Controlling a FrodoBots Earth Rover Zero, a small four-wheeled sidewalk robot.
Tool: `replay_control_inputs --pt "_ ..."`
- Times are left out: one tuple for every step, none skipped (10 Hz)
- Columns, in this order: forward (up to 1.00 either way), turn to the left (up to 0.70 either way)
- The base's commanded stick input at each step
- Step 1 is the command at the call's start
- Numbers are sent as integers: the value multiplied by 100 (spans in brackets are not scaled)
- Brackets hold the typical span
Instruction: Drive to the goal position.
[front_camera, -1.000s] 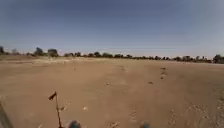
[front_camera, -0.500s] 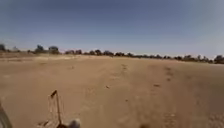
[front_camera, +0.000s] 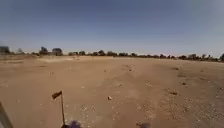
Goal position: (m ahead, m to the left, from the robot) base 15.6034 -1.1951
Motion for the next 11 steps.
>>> replay_control_inputs --pt "0 0" --pt "0 0" --pt "0 0" --pt "0 0" --pt "70 0" --pt "70 0" --pt "70 0" --pt "70 0" --pt "70 0" --pt "70 0" --pt "70 0"
